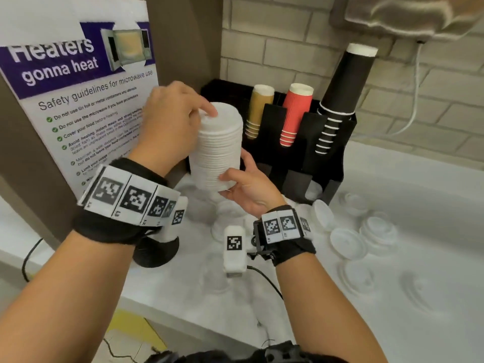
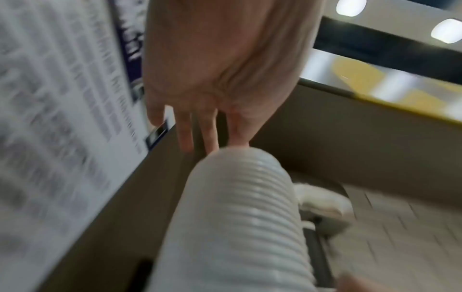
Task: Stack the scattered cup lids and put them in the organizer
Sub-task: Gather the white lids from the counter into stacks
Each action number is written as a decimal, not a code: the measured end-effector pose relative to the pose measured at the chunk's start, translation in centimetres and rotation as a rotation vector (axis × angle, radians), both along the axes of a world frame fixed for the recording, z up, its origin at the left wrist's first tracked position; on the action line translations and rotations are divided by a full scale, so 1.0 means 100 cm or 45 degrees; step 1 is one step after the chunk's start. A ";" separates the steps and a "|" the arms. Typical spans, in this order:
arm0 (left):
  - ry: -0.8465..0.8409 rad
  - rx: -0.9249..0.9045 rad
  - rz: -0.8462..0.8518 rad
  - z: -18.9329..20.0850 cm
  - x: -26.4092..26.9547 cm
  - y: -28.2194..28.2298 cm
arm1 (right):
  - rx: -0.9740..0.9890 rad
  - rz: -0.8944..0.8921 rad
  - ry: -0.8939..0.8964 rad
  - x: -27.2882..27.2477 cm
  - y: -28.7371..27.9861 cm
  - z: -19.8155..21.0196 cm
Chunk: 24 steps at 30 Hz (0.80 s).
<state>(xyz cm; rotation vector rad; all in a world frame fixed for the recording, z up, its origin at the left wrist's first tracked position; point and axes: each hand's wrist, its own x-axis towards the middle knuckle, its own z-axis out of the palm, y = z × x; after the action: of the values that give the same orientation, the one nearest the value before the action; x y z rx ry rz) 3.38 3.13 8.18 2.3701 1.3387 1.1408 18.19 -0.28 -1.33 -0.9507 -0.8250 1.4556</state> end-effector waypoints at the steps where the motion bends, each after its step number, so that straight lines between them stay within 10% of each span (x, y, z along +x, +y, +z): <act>1: 0.132 -0.033 -0.013 0.002 -0.001 -0.001 | -0.042 -0.001 0.002 -0.005 -0.001 -0.005; 15: 0.827 -0.805 0.082 -0.029 -0.008 0.019 | -0.454 -0.084 -0.040 -0.065 0.017 -0.055; 24: 0.817 -0.924 0.128 -0.033 -0.007 0.021 | -0.467 0.294 -1.123 -0.051 0.023 -0.047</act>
<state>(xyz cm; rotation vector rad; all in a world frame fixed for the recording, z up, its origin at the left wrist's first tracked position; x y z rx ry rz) 2.66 5.27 4.93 2.1469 1.6763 -0.1650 13.05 1.97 -6.04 -1.8912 -1.3526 1.3888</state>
